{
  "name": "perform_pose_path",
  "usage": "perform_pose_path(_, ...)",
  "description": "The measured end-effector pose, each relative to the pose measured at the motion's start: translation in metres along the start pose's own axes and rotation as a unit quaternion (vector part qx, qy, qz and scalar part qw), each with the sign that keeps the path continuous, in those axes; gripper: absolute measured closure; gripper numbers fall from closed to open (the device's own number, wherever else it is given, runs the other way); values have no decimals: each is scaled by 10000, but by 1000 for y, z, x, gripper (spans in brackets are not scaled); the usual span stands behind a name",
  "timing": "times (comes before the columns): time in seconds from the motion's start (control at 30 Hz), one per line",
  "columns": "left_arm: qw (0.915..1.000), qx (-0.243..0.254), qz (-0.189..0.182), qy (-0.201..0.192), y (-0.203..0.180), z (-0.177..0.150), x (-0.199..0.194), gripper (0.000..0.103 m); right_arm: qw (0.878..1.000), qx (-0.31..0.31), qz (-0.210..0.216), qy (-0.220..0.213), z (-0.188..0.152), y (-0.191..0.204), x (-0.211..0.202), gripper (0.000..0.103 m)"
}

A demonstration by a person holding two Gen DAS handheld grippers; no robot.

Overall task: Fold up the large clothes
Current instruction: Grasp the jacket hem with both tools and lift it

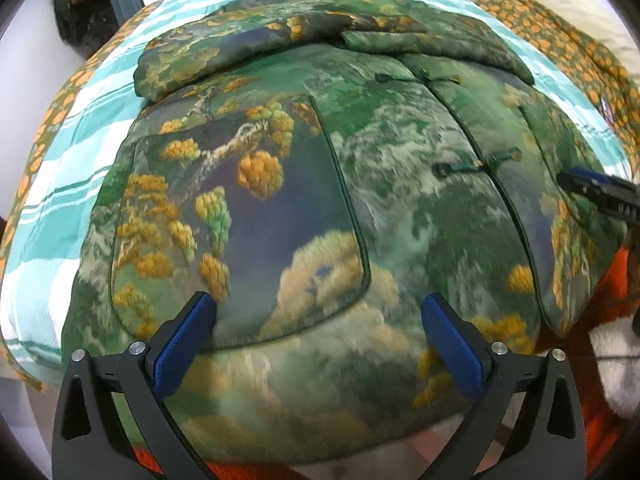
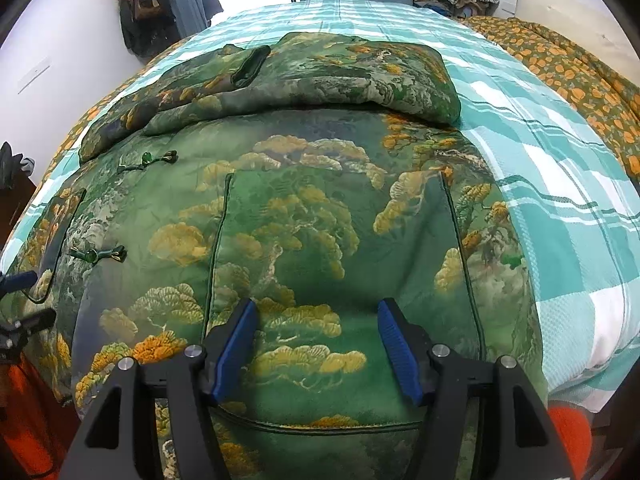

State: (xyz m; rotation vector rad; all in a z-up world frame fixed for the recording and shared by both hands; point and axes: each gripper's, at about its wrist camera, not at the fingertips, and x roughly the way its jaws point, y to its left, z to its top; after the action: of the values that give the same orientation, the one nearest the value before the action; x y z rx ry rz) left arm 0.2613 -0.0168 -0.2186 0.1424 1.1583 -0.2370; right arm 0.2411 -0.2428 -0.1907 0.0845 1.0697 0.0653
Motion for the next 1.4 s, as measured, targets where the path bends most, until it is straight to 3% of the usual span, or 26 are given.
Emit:
perform_pose_path(0.27, 9989, -270, -160, 335, 17, -39, -30, 2, 9955, 735, 538, 260, -12, -36, -25, 39)
perform_pose_path(0.4, 9980, -612, -113, -113, 43, -29, -62, 2, 9930, 1004, 589, 202, -11, -56, -40, 39)
perform_pose_path(0.5, 9911, -1199, -45, -574, 87, -13, -81, 2, 9952, 915, 345, 103, -3, -72, -51, 39)
perform_pose_path(0.63, 9784, -1941, -281, -657, 143, -7, -63, 2, 9946, 1031, 138, -28, 4, -104, -62, 39)
perform_pose_path(0.73, 9756, -2132, -380, -365, 161, -10, -33, 2, 9930, 1159, 155, 148, 5, -126, -56, 39)
perform_pose_path(0.83, 9782, -2028, -420, -120, 159, -14, -11, 2, 9916, 1249, 239, 242, -1, -138, -51, 39)
perform_pose_path(0.93, 9868, -1588, -302, -75, 140, -17, -5, 2, 9902, 1269, 473, 338, -12, -146, -45, 39)
perform_pose_path(1.07, 9880, -1323, -794, 73, 117, -20, -1, 3, 9887, 1118, 844, 526, -23, -146, -29, 39)
perform_pose_path(1.17, 9915, -1101, -675, 178, 102, -20, 2, 7, 9848, 1130, 1138, 665, -27, -139, -13, 38)
perform_pose_path(1.3, 9902, -1198, -662, 292, 104, -19, -4, 28, 9865, 867, 1153, 770, -28, -125, -7, 35)
perform_pose_path(1.37, 9870, -1407, -702, 344, 110, -18, -8, 50, 9841, 873, 1255, 904, -26, -126, -9, 38)
perform_pose_path(1.4, 9841, -1567, -764, 346, 113, -19, -12, 69, 9823, 885, 1315, 995, -25, -125, -10, 40)
